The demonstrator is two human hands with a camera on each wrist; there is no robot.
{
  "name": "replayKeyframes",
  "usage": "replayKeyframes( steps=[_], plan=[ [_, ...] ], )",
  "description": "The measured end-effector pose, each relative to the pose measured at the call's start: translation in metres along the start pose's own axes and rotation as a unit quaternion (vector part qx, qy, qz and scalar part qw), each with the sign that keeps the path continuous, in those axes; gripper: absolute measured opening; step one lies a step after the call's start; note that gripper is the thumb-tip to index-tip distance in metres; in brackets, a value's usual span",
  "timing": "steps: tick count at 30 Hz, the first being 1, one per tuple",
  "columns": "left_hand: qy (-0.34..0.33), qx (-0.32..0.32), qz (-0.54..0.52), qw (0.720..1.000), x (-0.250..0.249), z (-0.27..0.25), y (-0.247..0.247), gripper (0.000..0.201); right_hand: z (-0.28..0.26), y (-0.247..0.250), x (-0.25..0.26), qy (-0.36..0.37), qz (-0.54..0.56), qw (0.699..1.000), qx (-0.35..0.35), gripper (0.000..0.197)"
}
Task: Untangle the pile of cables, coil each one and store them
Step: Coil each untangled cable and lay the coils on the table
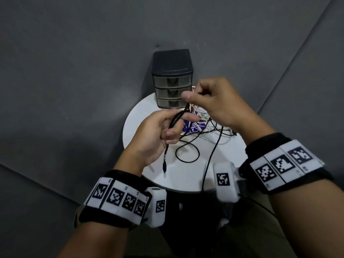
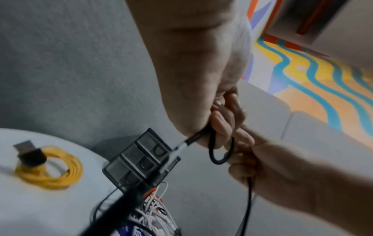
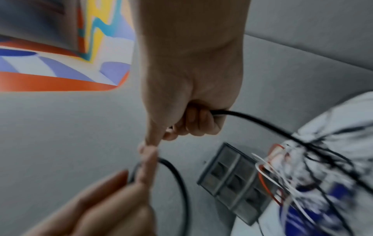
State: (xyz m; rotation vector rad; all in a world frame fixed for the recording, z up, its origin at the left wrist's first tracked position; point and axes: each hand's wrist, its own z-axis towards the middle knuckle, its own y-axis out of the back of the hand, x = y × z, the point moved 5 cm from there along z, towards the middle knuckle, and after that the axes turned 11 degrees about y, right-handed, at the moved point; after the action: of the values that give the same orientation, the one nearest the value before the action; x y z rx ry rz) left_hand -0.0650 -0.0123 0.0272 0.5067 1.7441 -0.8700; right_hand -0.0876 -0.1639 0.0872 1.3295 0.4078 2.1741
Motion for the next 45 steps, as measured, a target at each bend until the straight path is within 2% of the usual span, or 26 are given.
replayKeyframes(
  steps=[3, 6, 8, 11, 13, 15, 17, 18, 21, 23, 25, 27, 29, 31, 35, 37, 39, 42, 45],
  plan=[
    [-0.017, 0.006, -0.045, 0.999, -0.002, 0.0, -0.006, 0.043, -0.014, -0.026, -0.02, -0.06, 0.096, 0.992, -0.053, 0.047],
    [-0.066, -0.047, -0.101, 0.992, -0.011, 0.008, -0.001, 0.042, -0.032, -0.057, -0.038, -0.137, 0.192, 0.969, -0.074, 0.042],
    [-0.109, -0.095, -0.139, 0.98, -0.023, 0.011, 0.009, 0.037, -0.041, -0.068, -0.04, -0.128, 0.162, 0.978, -0.015, 0.041],
    [-0.121, -0.152, -0.114, 0.974, -0.032, 0.016, 0.024, 0.024, -0.044, -0.074, -0.024, -0.088, 0.077, 0.983, 0.139, 0.038],
    [-0.1, -0.173, -0.007, 0.98, -0.029, 0.019, 0.025, 0.023, -0.039, -0.07, -0.003, -0.053, 0.033, 0.972, 0.227, 0.034],
    [-0.081, -0.183, 0.116, 0.973, -0.021, 0.019, 0.023, 0.028, -0.028, -0.056, 0.015, -0.019, 0.002, 0.964, 0.264, 0.032],
    [-0.07, -0.165, 0.176, 0.968, -0.012, 0.016, 0.021, 0.03, -0.016, -0.034, 0.027, -0.001, -0.004, 0.968, 0.252, 0.031],
    [-0.068, -0.141, 0.169, 0.973, -0.01, 0.013, 0.019, 0.031, -0.011, -0.022, 0.03, 0.003, -0.011, 0.972, 0.234, 0.03],
    [-0.055, -0.075, 0.097, 0.991, -0.007, 0.005, 0.01, 0.038, -0.002, 0.009, 0.031, 0.01, -0.03, 0.988, 0.153, 0.03],
    [-0.025, -0.032, 0.035, 0.999, -0.007, 0.001, 0.0, 0.046, -0.002, 0.017, 0.023, -0.012, -0.003, 0.996, 0.085, 0.028],
    [-0.027, 0.0, -0.008, 1.0, -0.01, -0.001, -0.009, 0.048, -0.005, 0.013, 0.011, -0.036, 0.037, 0.998, 0.03, 0.026],
    [-0.048, 0.009, -0.038, 0.998, -0.014, -0.002, -0.012, 0.047, -0.011, 0.001, -0.004, -0.063, 0.084, 0.994, 0.005, 0.028],
    [-0.076, -0.009, -0.061, 0.995, -0.02, -0.002, -0.009, 0.042, -0.02, -0.017, -0.016, -0.094, 0.125, 0.987, 0.021, 0.032],
    [-0.095, -0.044, -0.078, 0.991, -0.023, -0.001, -0.005, 0.036, -0.029, -0.035, -0.022, -0.123, 0.134, 0.981, 0.069, 0.033],
    [-0.085, -0.067, -0.168, 0.98, -0.013, 0.005, 0.003, 0.033, -0.035, -0.052, -0.007, -0.101, 0.016, 0.972, 0.21, 0.028],
    [-0.08, -0.095, -0.128, 0.984, -0.006, 0.007, 0.008, 0.03, -0.035, -0.05, 0.004, -0.083, -0.053, 0.954, 0.282, 0.026],
    [-0.072, -0.122, -0.038, 0.989, 0.0, 0.007, 0.012, 0.029, -0.035, -0.043, 0.013, -0.077, -0.081, 0.936, 0.334, 0.023],
    [-0.056, -0.132, 0.108, 0.984, 0.005, 0.005, 0.01, 0.032, -0.031, -0.024, 0.026, -0.04, -0.048, 0.943, 0.326, 0.019],
    [-0.04, -0.12, 0.123, 0.984, 0.005, 0.002, 0.008, 0.036, -0.02, -0.002, 0.031, -0.027, 0.002, 0.974, 0.225, 0.019]
  ],
)
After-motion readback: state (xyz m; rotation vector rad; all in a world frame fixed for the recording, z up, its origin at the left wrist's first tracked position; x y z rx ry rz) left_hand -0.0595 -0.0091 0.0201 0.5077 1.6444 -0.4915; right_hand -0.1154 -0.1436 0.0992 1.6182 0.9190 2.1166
